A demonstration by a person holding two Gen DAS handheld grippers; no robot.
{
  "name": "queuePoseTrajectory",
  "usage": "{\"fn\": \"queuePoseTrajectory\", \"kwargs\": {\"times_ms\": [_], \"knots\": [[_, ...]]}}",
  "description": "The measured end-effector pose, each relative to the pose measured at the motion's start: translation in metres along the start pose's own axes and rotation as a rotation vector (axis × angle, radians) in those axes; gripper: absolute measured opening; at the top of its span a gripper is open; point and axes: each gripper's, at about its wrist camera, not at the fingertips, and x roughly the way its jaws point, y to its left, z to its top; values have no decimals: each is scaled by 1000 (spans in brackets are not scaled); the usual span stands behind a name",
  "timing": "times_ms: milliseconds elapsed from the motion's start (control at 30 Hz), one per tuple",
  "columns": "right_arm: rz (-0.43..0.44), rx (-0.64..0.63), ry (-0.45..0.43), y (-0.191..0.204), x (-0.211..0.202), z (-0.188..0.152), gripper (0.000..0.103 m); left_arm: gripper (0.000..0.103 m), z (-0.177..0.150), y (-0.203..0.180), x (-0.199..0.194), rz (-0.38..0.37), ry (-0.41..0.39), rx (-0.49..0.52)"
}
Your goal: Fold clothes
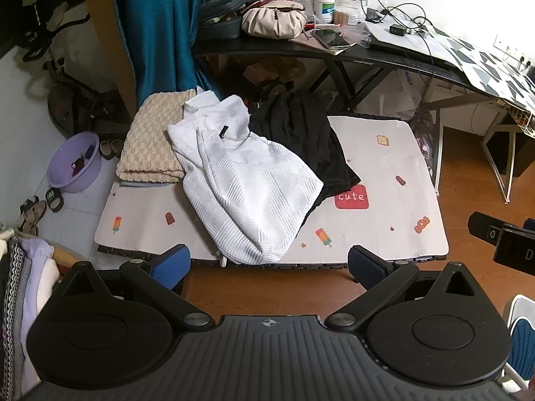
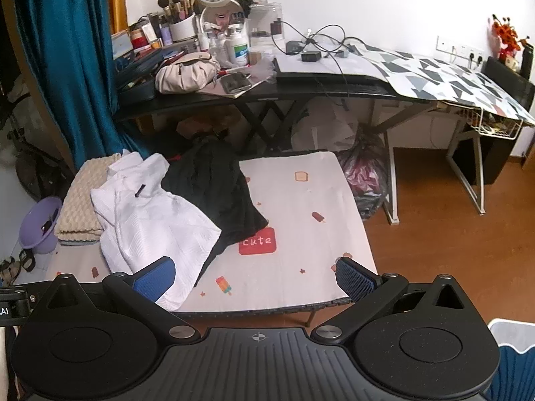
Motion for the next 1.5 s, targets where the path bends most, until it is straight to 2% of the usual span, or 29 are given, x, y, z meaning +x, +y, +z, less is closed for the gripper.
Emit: {"fn": "queuePoseTrajectory", "kwargs": {"times_ms": [1500], "knots": [[-8, 30, 13, -8, 4, -3, 102, 102, -1, 0, 2, -3, 4, -4]]}}
